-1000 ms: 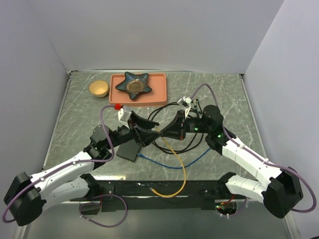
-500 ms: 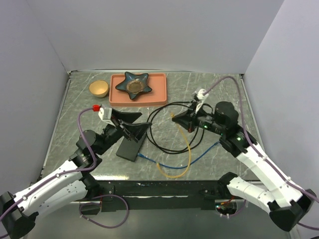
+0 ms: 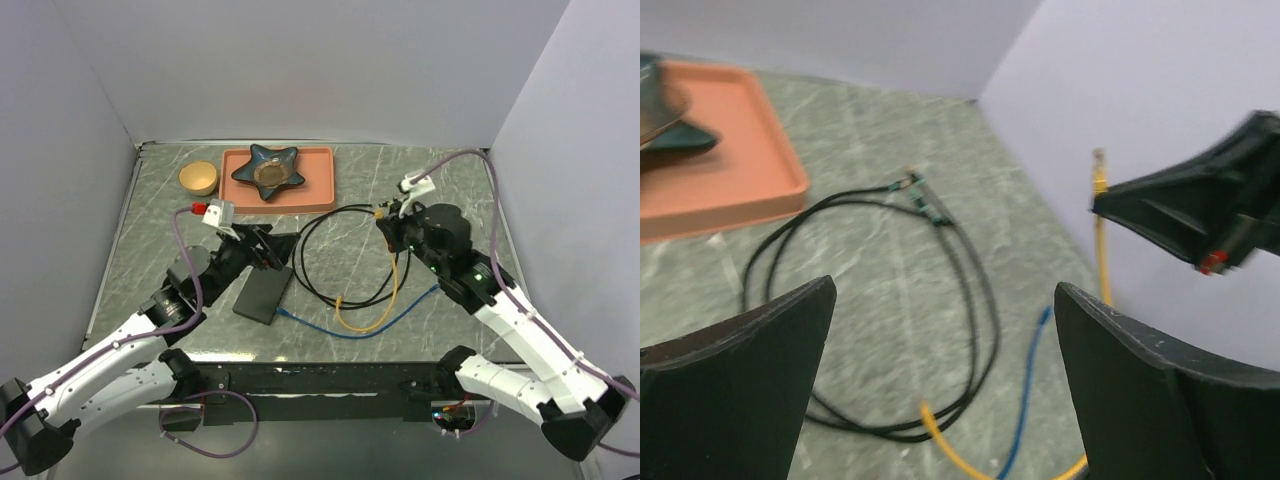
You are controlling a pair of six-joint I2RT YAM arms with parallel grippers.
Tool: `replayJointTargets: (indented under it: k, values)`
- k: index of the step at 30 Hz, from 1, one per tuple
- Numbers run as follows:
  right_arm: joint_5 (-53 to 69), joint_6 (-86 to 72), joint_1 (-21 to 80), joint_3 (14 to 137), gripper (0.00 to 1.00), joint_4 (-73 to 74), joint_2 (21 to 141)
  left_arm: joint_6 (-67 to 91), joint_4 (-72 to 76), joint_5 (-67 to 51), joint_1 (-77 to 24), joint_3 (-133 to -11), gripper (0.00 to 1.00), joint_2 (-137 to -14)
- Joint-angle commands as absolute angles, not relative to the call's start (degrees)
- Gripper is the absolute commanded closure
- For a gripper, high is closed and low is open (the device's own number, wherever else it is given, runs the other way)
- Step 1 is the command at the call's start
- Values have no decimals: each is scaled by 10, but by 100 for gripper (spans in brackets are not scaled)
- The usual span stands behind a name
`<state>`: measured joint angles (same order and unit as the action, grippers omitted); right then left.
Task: Insert the plug into the switch port
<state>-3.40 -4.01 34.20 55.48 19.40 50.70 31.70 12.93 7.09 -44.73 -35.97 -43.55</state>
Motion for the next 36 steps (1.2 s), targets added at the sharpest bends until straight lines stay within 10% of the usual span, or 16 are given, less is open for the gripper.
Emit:
replayJointTargets:
  k: [1, 25, 36]
  values:
    - [-172, -19, 388, 563, 100, 192, 562, 302, 64, 161, -448, -393, 4, -466]
    - [-5, 37, 543, 541, 100, 120, 702, 348, 139, -141, -182, -311, 1, -627]
    - [-468, -23, 516, 575, 100, 186, 535, 340, 137, -147, -171, -309, 1, -609]
